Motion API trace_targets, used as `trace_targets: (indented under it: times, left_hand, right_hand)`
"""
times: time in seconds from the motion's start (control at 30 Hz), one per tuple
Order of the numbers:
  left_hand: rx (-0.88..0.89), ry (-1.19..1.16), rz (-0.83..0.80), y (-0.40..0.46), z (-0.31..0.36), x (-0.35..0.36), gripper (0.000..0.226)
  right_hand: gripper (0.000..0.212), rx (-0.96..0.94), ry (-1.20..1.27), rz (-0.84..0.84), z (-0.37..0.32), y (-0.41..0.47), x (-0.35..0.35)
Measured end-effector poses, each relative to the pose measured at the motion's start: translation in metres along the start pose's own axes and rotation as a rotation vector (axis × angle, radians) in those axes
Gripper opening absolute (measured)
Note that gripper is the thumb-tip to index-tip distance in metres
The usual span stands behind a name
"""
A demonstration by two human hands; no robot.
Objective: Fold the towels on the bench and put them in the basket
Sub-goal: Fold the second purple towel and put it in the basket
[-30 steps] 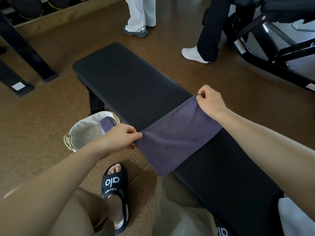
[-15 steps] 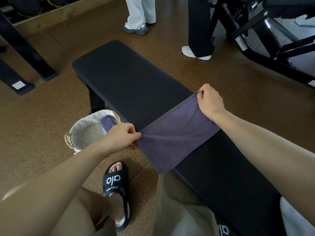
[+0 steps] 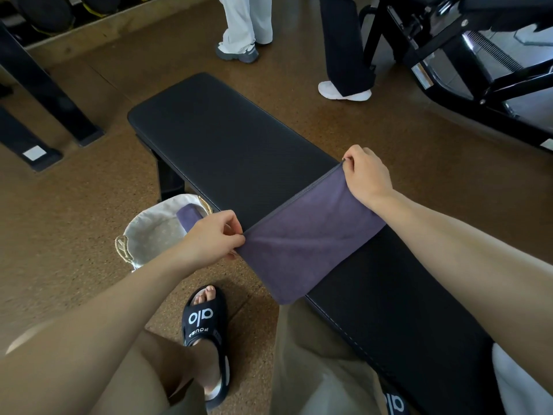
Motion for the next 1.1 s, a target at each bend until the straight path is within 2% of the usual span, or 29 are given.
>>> trace_targets:
  times: [0.17,0.27,0.33,0.37,0.5,0.67,0.93,1.1]
  left_hand:
    - [0.075,0.272,-0.014,-0.001,0.005,-0.001,0.006]
    - [0.264,0.502,0.118,0.0,0.015,-0.003,0.005]
    - [0.414,0.51,0.193,0.005,0.027,0.003,0.012]
    - [0.453,0.513,0.182,0.009,0.033,0.008,0.017]
    - [0.438,0.692,0.013,0.039,0.051,0.027,0.026]
    - [0.421,0.711,-0.025,0.062,0.058,0.036,0.02]
    - [0.425,0.88,-0.004,0.072,0.053,0.045,0.018]
    - [0.477,0.993,-0.022,0.067,0.061,0.047,0.03]
  right_hand:
    - [0.023,0.035,-0.044,0.003,-0.004,0.001,0.0]
    - [0.028,0.006,-0.065,0.027,-0.006,-0.002,-0.004]
    - [0.032,-0.066,-0.082,0.073,-0.009,-0.006,-0.008]
    - [0.033,-0.113,-0.09,0.076,-0.011,-0.009,-0.009]
    - [0.03,-0.24,-0.107,-0.039,-0.017,-0.014,-0.012]
    - [0.019,-0.29,-0.096,-0.172,-0.013,-0.003,-0.015]
    - [0.015,-0.433,-0.146,-0.11,-0.004,-0.001,-0.01]
    - [0.018,-0.44,-0.14,-0.102,-0.002,-0.002,-0.009]
Point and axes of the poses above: each hand's wrist, its own y-axis towards the middle knuckle, its own x-axis out of the palm, z = x × y, the point moved 1 cm from there along y, towards the middle knuckle, and after that the axes turned 13 degrees about x, right-handed, at the moved point
